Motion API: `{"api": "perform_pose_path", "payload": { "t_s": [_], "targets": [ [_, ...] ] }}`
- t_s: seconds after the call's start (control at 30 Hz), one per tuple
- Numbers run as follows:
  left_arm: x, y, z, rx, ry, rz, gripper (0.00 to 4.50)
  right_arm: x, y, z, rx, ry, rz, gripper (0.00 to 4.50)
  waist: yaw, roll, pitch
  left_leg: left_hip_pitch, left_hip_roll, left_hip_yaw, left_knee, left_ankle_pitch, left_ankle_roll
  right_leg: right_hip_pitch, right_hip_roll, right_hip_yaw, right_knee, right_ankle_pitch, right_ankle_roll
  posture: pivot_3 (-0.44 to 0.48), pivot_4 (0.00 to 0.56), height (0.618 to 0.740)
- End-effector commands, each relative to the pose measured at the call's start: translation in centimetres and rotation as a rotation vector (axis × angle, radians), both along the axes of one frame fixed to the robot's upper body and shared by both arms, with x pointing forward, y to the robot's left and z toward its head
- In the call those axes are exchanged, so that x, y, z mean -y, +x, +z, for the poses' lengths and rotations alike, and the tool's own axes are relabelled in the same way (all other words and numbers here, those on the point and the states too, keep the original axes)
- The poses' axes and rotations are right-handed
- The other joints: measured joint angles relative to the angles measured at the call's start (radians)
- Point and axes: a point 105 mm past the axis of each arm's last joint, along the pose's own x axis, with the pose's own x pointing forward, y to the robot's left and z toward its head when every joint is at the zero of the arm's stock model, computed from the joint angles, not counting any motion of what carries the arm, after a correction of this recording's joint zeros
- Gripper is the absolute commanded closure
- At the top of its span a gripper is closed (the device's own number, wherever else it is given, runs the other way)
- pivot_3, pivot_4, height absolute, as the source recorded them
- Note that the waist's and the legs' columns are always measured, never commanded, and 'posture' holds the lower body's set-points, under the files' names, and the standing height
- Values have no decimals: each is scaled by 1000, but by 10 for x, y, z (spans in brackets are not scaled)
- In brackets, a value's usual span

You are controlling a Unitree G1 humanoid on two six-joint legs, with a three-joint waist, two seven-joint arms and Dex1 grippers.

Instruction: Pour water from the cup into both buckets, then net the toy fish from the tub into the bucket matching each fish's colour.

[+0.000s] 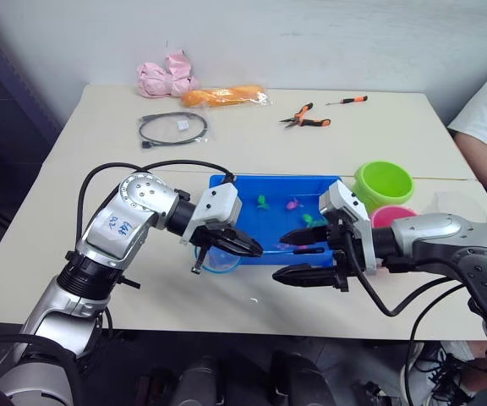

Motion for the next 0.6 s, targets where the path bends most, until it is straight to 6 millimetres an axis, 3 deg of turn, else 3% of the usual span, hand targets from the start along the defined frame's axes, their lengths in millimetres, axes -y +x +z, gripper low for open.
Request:
{"api": "perform_pose_path", "payload": {
  "t_s": [0.03,0.23,0.33,0.57,0.6],
  "targets": [
    [0,-2,10,36,-41,-4,4478,5,-1,7,24,14,-6,0,0,0,0,0,0,0,0,0,0,0,0,0,0,0,0,0,150,740],
    [0,-1,8,33,-54,6,4478,7,0,7,16,44,-17,0,0,0,0,0,0,0,0,0,0,0,0,-4,0,0,0,0,150,740],
    [-1,0,8,34,-55,12,4500,6,1,7,21,62,-26,741,0,0,0,0,0,0,0,0,0,0,0,-6,0,0,0,0,150,740],
    [-1,0,6,33,-51,15,4500,4,3,8,27,82,-31,4186,0,0,0,0,0,0,0,0,0,0,1,-8,0,0,0,0,150,740],
    [-1,0,6,33,-51,16,4500,4,3,8,25,83,-29,4424,0,0,0,0,0,0,0,0,0,0,1,-8,0,0,0,0,150,740]
  ]
}}
